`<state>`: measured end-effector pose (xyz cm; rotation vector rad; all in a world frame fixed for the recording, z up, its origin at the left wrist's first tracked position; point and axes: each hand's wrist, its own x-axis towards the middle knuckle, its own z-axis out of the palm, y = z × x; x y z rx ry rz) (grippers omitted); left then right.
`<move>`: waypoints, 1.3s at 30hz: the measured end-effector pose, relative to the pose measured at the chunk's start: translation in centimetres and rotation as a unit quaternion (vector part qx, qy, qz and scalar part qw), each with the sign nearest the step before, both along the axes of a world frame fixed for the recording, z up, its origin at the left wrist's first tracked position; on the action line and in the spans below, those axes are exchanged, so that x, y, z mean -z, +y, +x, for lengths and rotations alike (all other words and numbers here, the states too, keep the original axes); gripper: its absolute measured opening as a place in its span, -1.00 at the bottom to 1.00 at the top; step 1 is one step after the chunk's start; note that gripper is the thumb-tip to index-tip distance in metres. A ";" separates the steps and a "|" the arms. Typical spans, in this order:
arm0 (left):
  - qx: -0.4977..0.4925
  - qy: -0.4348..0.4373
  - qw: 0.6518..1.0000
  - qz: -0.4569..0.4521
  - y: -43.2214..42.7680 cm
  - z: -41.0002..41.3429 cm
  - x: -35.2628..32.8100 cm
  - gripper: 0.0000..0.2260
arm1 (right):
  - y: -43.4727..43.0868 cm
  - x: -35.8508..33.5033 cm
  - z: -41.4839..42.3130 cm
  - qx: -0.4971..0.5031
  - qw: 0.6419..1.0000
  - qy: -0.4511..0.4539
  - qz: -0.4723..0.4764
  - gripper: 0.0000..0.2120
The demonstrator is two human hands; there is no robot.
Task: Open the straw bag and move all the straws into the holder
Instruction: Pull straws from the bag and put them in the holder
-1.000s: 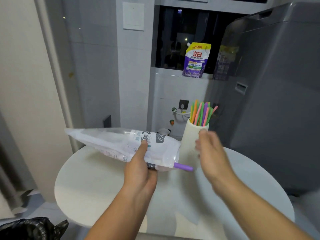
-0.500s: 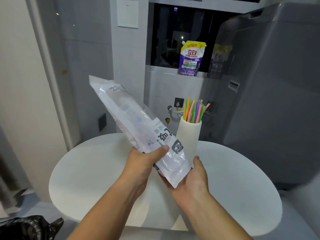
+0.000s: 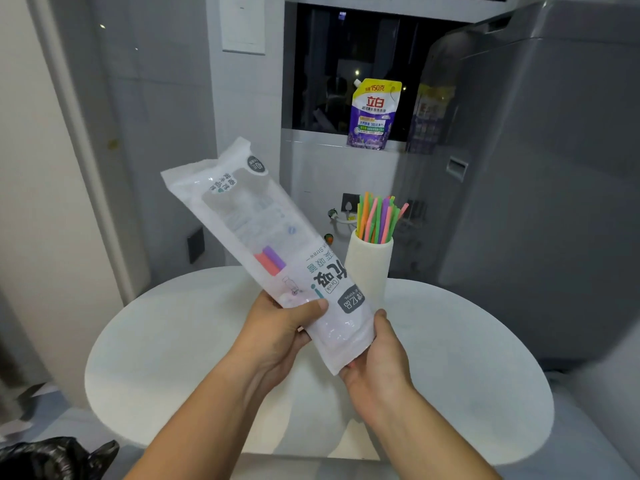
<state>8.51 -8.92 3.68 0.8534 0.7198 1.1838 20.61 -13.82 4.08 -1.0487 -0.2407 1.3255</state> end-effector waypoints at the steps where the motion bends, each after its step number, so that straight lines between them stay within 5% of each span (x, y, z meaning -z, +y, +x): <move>1: -0.001 -0.010 1.000 0.001 0.0 0.0 -0.1 -0.61 | -0.1 -0.1 0.1 -0.001 1.000 0.006 0.003 -0.54; 4: -0.014 -0.042 0.999 0.008 0.5 -0.2 0.0 -0.57 | -0.2 -0.5 0.0 -0.009 0.999 0.052 0.009 -0.55; 10: -0.106 -0.063 0.992 0.024 0.3 -0.3 -0.4 -0.67 | 0.0 -0.3 0.8 -0.083 0.992 -0.089 -0.026 -0.63; 15: -0.142 -0.103 0.984 -0.001 0.6 -0.7 -0.5 -0.60 | -0.1 -1.0 2.4 -0.120 0.989 -0.086 0.013 -0.88; 25: -0.155 -0.218 0.961 -0.076 1.0 -0.9 0.4 -0.61 | 0.7 -3.5 4.3 0.008 0.990 0.065 0.125 -0.96; 29: -0.156 -0.249 0.952 -0.088 1.3 -0.6 0.7 -0.60 | 1.3 -4.9 5.4 0.069 0.983 -0.056 0.158 -0.91; 34: -0.152 -0.282 0.942 -0.104 1.5 -0.8 0.7 -0.65 | 2.1 -7.8 8.5 0.150 0.929 -0.281 0.189 -0.81; 39: -0.150 -0.296 0.936 -0.118 1.5 -0.7 0.8 -0.68 | 2.3 -10.8 10.5 0.189 0.885 -0.367 0.215 -0.78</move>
